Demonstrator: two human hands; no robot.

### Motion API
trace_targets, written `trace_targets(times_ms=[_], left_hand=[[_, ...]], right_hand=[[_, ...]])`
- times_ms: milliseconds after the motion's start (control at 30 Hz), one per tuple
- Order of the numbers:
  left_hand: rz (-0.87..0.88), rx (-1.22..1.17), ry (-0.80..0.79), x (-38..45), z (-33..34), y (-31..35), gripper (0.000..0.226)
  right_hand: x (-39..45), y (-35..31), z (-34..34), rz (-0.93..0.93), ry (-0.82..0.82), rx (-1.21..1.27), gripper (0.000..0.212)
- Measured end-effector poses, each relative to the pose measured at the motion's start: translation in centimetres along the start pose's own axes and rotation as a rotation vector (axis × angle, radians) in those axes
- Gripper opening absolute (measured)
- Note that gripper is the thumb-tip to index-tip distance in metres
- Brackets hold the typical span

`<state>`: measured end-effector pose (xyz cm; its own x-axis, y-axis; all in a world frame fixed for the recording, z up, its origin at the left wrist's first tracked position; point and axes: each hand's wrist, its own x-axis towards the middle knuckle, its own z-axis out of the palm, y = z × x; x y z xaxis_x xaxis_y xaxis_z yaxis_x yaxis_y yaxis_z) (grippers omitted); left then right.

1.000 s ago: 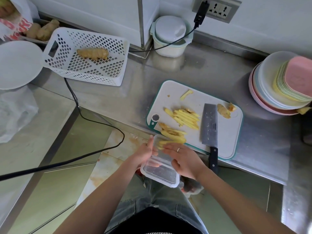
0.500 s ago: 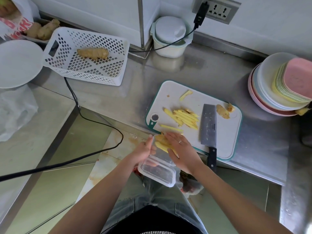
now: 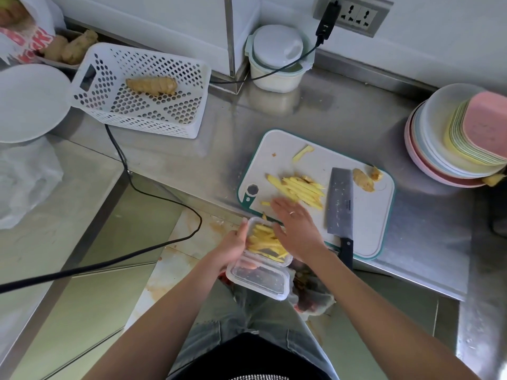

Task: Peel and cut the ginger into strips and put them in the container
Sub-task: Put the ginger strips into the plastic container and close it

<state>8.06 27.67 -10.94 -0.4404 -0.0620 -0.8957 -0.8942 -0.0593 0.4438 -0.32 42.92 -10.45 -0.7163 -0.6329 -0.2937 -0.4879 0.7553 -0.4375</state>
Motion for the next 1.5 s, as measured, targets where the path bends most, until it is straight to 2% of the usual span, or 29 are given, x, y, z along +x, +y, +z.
trace_targets(times_ms=[133, 233, 367, 467, 500, 600, 767, 867, 933, 1100, 1200, 1233, 1333, 1367, 1500], left_hand=[[0.005, -0.001, -0.001, 0.4, -0.2, -0.3, 0.071], [0.0, -0.002, -0.005, 0.7, -0.5, -0.4, 0.077], [0.013, -0.032, 0.0, 0.8, -0.4, -0.6, 0.074], [0.004, -0.034, -0.012, 0.9, -0.3, -0.6, 0.071], [0.004, -0.036, -0.012, 0.9, -0.3, -0.7, 0.072], [0.007, -0.044, 0.003, 1.1, -0.3, -0.7, 0.079], [0.049, -0.017, 0.02, 0.9, -0.3, -0.7, 0.072], [0.085, -0.006, 0.025, 1.1, -0.3, -0.9, 0.074], [0.091, -0.006, 0.021, 1.2, -0.4, -0.9, 0.077], [0.079, -0.023, 0.04, 1.2, -0.5, -0.9, 0.075], [0.108, 0.073, 0.06, 1.3, -1.0, -1.0, 0.082], [0.114, 0.113, 0.068, 1.2, -1.1, -1.0, 0.084], [0.136, 0.193, 0.064, 1.3, -1.4, -1.0, 0.089], [0.142, 0.228, 0.066, 1.2, -1.4, -0.8, 0.089], [0.137, 0.336, 0.073, 1.4, -1.4, -0.6, 0.091]], right_hand=[[-2.0, -0.5, 1.5, -0.007, 0.027, 0.128, 0.045], [-3.0, 0.2, 1.9, -0.112, 0.098, 0.104, 0.037], [-3.3, -0.2, 1.4, -0.212, -0.102, 0.077, 0.032], [-2.6, -0.7, 0.9, -0.095, 0.127, 0.199, 0.04], [-2.2, -0.8, 0.9, -0.07, 0.117, 0.163, 0.047], [-2.1, -1.2, 1.7, -0.128, -0.104, -0.036, 0.059], [-4.6, -1.3, 1.3, -0.235, -0.207, 0.004, 0.039], [-5.0, -1.7, 0.8, -0.228, 0.004, 0.068, 0.034], [-4.4, -1.7, 1.0, -0.151, 0.099, 0.115, 0.034], [-4.9, -1.6, 2.3, 0.048, 0.104, -0.105, 0.048], [-4.8, -1.6, 2.7, -0.059, -0.048, -0.194, 0.04], [-4.7, -1.8, 2.5, -0.092, -0.051, -0.172, 0.039], [-3.4, -2.5, 1.4, 0.028, 0.138, -0.01, 0.049], [-2.8, -2.6, 1.1, 0.052, 0.149, -0.004, 0.054], [-2.1, -1.6, 1.6, -0.048, -0.047, -0.176, 0.064]])
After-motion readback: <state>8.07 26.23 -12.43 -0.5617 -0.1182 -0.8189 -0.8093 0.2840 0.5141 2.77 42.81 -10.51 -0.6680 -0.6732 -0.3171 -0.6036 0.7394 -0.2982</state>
